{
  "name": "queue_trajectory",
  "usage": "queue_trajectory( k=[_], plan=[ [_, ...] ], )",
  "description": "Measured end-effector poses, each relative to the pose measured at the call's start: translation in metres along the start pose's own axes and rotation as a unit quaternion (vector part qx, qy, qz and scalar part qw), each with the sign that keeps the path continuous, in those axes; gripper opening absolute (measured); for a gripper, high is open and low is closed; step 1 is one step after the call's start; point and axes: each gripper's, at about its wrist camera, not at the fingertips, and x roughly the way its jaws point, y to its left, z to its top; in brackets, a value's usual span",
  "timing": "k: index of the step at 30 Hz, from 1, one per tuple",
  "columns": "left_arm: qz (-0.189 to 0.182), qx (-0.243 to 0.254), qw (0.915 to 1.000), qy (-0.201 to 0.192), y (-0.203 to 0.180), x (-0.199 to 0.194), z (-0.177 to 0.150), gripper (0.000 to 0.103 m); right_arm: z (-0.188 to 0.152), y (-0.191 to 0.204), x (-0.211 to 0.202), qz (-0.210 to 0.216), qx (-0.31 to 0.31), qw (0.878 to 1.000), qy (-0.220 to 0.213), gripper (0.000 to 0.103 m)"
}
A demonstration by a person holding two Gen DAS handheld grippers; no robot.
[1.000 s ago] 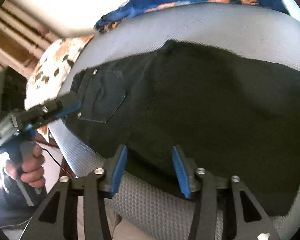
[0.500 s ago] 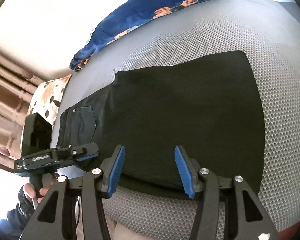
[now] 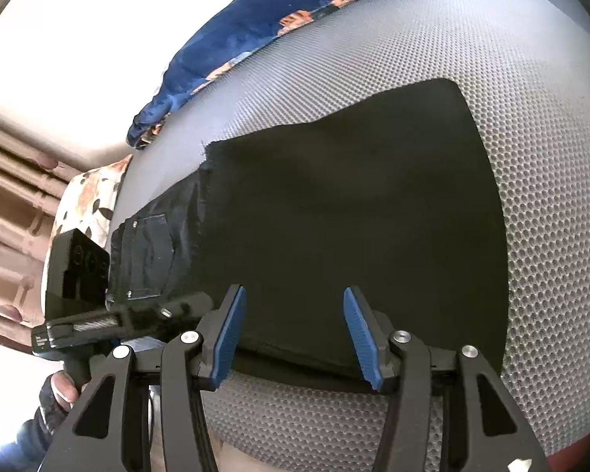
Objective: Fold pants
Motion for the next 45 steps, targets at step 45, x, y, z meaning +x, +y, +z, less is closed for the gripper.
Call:
queue_trajectory(
  k=[45],
  plan=[
    [0.147, 0.278, 0.9394, -0.138, -0.057, 0.037, 0.082, 0.035, 0.086, 0.012, 0.052, -0.249, -0.168, 0.952, -0.054, 0.041]
  ],
)
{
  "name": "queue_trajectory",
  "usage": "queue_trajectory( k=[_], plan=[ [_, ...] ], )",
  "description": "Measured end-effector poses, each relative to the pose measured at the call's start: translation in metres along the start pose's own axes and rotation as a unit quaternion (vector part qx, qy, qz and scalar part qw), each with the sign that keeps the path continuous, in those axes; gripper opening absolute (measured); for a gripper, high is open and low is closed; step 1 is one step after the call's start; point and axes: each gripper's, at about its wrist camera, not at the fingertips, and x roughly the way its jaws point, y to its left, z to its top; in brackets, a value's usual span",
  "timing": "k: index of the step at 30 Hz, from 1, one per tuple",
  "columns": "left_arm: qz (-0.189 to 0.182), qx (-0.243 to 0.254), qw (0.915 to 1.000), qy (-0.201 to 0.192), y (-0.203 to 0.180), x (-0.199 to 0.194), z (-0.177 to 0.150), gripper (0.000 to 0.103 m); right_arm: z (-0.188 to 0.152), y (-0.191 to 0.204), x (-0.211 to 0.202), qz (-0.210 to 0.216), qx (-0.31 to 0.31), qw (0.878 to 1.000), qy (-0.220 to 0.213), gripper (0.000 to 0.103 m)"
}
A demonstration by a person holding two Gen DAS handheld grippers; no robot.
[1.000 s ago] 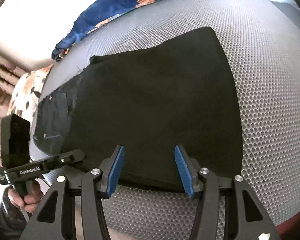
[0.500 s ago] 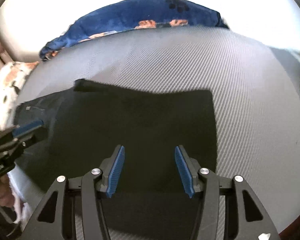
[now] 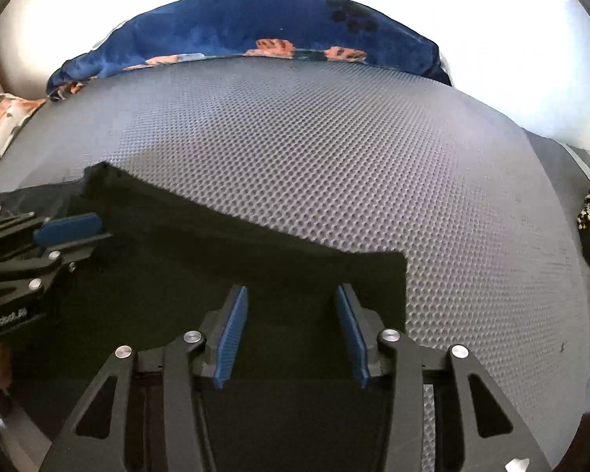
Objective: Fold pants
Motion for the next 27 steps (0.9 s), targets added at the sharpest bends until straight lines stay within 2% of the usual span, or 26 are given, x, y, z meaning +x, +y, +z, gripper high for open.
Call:
queue_trajectory(
  k=[3, 6, 12, 16, 21, 27],
  plan=[
    [0.001, 0.004, 1.0000, 0.001, 0.000, 0.000, 0.000, 0.035, 0.005, -0.005, 0.003, 0.012, 0.019, 1.000, 0.005, 0.043],
    [0.007, 0.002, 0.9999, 0.011, -0.003, -0.004, 0.000, 0.037, 0.006, 0.001, 0.002, 0.000, 0.005, 1.000, 0.008, 0.046],
    [0.033, -0.014, 0.9994, -0.005, -0.003, -0.037, -0.012, 0.060, 0.002, 0.009, -0.007, 0.007, 0.003, 1.000, 0.016, 0.049],
    [0.037, -0.052, 0.9978, -0.018, 0.011, -0.072, -0.028, 0.064, -0.006, 0.014, -0.015, 0.017, 0.003, 1.000, 0.020, 0.049],
    [0.068, -0.092, 0.9928, -0.038, 0.036, -0.118, -0.055, 0.066, -0.021, 0.027, -0.029, 0.026, -0.006, 0.999, 0.019, 0.049],
    [0.115, -0.148, 0.9809, -0.053, 0.076, -0.168, -0.093, 0.067, -0.038, 0.040, -0.037, 0.041, -0.007, 0.999, 0.025, 0.051]
  ],
)
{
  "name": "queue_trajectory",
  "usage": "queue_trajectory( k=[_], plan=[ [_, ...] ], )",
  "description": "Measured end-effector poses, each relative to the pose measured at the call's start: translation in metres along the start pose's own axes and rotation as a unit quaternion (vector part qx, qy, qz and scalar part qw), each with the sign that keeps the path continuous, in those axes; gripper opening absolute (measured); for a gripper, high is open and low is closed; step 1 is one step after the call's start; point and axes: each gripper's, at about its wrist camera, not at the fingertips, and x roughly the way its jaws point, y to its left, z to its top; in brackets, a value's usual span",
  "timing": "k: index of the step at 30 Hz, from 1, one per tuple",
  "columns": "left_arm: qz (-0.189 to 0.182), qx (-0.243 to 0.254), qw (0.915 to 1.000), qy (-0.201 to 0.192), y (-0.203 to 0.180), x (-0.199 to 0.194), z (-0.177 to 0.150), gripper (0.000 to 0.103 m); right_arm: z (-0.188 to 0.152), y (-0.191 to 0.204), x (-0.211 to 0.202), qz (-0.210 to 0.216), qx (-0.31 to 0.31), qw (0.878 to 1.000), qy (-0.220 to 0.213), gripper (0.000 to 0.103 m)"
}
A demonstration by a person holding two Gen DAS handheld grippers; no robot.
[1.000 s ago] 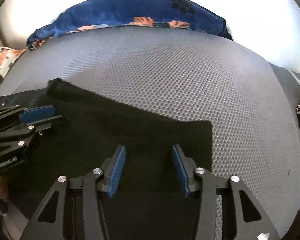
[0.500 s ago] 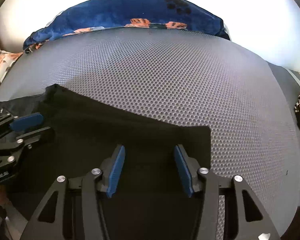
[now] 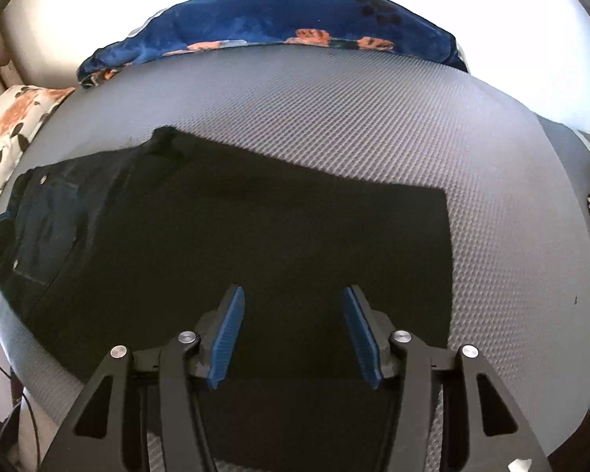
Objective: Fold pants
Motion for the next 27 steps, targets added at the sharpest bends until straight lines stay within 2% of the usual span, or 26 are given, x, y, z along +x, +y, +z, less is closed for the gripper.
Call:
queue_trajectory(
  k=[5, 11, 18, 27],
  plan=[
    [0.027, -0.058, 0.9978, -0.019, 0.045, -0.029, -0.015, 0.067, -0.014, 0.010, -0.002, 0.015, 0.002, 1.000, 0.010, 0.051],
    [0.041, -0.130, 0.9904, -0.023, 0.090, -0.043, -0.036, 0.068, -0.025, 0.024, -0.004, 0.024, -0.006, 1.000, 0.018, 0.051],
    [0.026, -0.210, 0.9772, -0.017, 0.127, -0.045, -0.059, 0.068, -0.031, 0.036, -0.006, 0.032, -0.012, 0.999, 0.024, 0.051],
    [-0.010, -0.253, 0.9675, 0.004, 0.136, -0.033, -0.073, 0.068, -0.033, 0.047, -0.005, 0.041, -0.015, 0.999, 0.026, 0.053]
  ],
)
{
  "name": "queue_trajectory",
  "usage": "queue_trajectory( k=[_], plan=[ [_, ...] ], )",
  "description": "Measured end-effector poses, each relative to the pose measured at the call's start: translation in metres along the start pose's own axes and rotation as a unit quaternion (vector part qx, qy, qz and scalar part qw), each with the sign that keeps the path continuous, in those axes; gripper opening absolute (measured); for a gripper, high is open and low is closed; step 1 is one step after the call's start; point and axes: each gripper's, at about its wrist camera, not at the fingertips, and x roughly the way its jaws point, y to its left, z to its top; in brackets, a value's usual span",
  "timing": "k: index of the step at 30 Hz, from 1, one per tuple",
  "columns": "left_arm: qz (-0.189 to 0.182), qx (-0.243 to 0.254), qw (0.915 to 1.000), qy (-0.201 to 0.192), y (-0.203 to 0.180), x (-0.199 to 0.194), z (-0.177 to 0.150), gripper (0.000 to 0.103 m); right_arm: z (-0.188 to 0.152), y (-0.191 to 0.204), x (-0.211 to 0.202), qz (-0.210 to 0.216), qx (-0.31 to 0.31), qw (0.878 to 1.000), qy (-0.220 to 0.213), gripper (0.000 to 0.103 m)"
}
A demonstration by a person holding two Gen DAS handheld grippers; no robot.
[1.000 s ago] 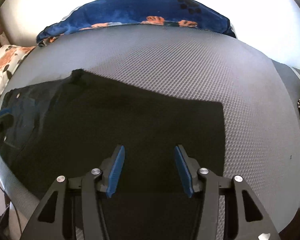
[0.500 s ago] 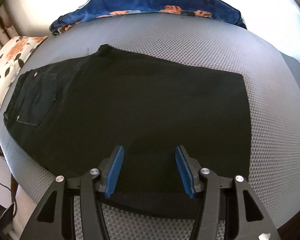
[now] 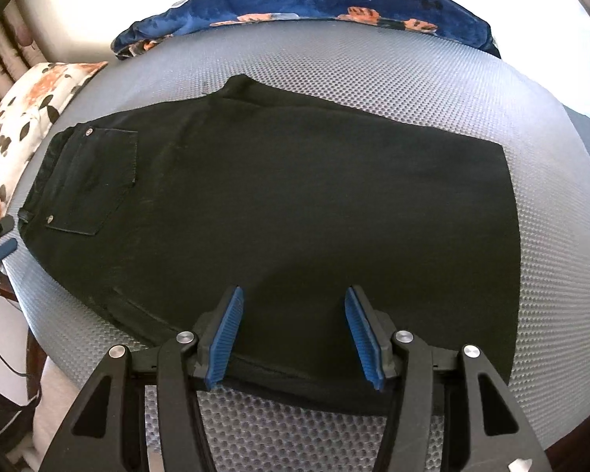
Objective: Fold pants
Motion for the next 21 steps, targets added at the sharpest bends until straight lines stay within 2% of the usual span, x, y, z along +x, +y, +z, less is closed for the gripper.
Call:
queue_trajectory(
  k=[7, 11, 17, 21],
  plan=[
    [-0.027, -0.073, 0.9968, 0.020, 0.017, 0.016, -0.001, 0.068, -0.003, 0.013, 0.001, 0.002, -0.019, 1.000, 0.000, 0.055],
    [-0.060, -0.100, 0.9929, 0.024, 0.025, 0.023, 0.002, 0.068, -0.003, 0.018, 0.002, 0.008, -0.022, 1.000, -0.001, 0.055],
    [-0.088, -0.119, 0.9891, 0.001, 0.027, 0.034, 0.011, 0.068, -0.001, 0.017, 0.003, 0.013, -0.014, 1.000, -0.003, 0.056],
    [-0.080, -0.114, 0.9899, -0.025, 0.020, 0.040, 0.018, 0.068, 0.000, 0.016, 0.005, 0.013, -0.010, 1.000, -0.002, 0.057]
  ],
)
